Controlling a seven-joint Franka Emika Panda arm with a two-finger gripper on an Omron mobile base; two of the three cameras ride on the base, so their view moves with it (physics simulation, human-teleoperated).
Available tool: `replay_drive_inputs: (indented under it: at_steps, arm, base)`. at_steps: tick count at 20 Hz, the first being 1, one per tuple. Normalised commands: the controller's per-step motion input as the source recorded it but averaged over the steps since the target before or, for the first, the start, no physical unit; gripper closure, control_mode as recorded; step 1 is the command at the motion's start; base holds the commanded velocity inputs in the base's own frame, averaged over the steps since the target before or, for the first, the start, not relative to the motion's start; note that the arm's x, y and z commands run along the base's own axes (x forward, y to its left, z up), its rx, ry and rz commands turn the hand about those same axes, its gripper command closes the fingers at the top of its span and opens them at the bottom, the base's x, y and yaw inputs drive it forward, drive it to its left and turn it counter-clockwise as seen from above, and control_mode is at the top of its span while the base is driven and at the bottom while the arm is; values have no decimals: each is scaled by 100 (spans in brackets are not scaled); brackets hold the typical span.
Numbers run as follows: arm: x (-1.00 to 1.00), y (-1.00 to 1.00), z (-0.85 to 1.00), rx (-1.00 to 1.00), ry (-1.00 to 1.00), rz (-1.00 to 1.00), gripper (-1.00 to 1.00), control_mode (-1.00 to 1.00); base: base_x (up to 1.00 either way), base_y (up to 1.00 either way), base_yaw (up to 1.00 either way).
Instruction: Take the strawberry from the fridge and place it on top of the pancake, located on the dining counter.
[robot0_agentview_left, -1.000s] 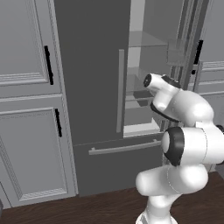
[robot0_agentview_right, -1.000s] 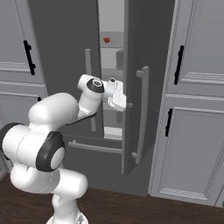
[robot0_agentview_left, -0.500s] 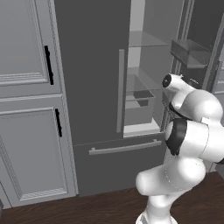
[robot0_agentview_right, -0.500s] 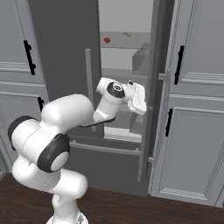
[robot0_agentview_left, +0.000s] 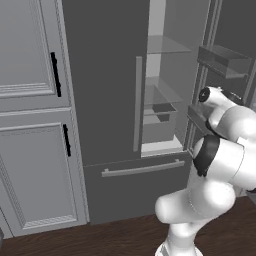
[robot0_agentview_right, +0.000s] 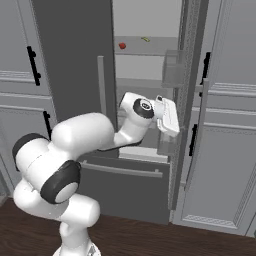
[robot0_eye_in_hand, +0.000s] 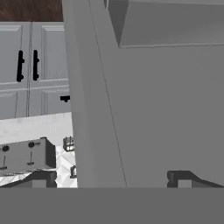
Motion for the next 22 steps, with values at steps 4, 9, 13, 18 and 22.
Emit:
replay_drive_inputs:
  at_steps: [4, 9, 13, 18, 22]
  arm:
    - [-30, 43, 9, -4, -4, 0, -100, -100]
    - [-11, 97, 16, -6, 0, 0, -100, -100]
    - [3, 100, 0, 1, 0, -5, -100, -100]
    - [19, 86, -22, 43, -16, -30, -100, -100]
    - [19, 71, -9, 44, -31, -47, -100, -100]
  base:
    - [0, 0, 0]
    - [0, 0, 0]
    - [0, 0, 0]
    - [0, 0, 0]
    - [0, 0, 0]
